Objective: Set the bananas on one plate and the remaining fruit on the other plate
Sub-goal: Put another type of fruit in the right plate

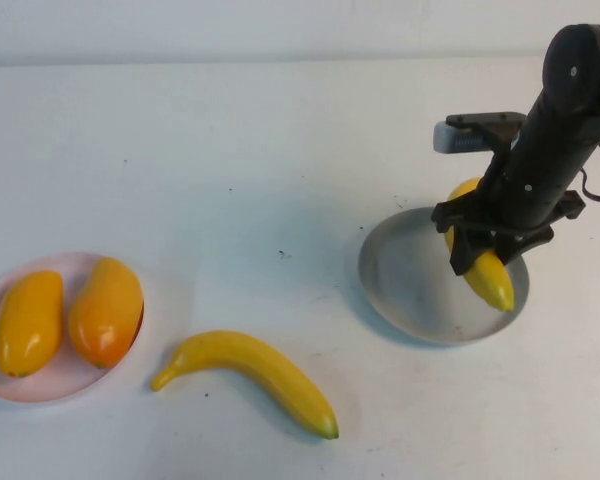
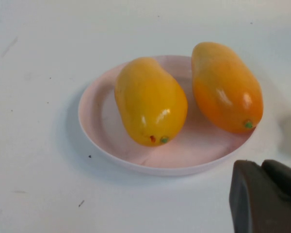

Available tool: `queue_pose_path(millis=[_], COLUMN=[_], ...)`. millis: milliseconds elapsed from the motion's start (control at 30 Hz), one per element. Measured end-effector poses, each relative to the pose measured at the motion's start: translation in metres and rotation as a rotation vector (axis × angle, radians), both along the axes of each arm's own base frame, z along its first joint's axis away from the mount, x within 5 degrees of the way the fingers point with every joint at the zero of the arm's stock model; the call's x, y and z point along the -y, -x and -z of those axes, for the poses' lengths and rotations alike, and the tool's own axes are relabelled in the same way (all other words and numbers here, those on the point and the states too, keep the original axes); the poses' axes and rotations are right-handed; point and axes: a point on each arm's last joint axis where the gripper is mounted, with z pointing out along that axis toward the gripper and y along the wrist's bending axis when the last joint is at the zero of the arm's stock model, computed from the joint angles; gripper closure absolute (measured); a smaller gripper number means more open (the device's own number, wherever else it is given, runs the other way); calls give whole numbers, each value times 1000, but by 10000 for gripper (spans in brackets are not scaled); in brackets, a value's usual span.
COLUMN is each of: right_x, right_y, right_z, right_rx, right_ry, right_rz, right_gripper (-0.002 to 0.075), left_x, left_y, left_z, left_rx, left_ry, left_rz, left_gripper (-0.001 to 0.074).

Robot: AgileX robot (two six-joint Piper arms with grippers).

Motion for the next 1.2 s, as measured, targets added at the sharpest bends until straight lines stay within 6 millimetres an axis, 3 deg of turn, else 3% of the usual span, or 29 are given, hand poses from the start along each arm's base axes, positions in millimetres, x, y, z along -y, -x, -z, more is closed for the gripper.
queue_pose_path(millis=[267, 433, 567, 833, 1033, 1200], right_x=[-5, -6, -7, -19, -68, -137], right_y=[-6, -6, -8, -15, 15, 64], right_z=[28, 31, 26, -13, -40, -40], right_rx=[-74, -90, -80, 21, 58, 68], right_ry=[-8, -13, -19, -110, -186, -188], right_rz=[17, 17, 16, 33, -113, -415], right_gripper=[419, 396, 333, 332, 351, 353], left_x=[0, 0, 0, 0, 0, 0], left_y=[0, 0, 0, 0, 0, 0], left_z=[0, 0, 0, 0, 0, 0], left_rx=[0, 0, 0, 0, 0, 0], left_ry=[0, 0, 0, 0, 0, 0], left_rz=[0, 0, 0, 0, 0, 0], left_gripper=[731, 731, 731, 731, 731, 731])
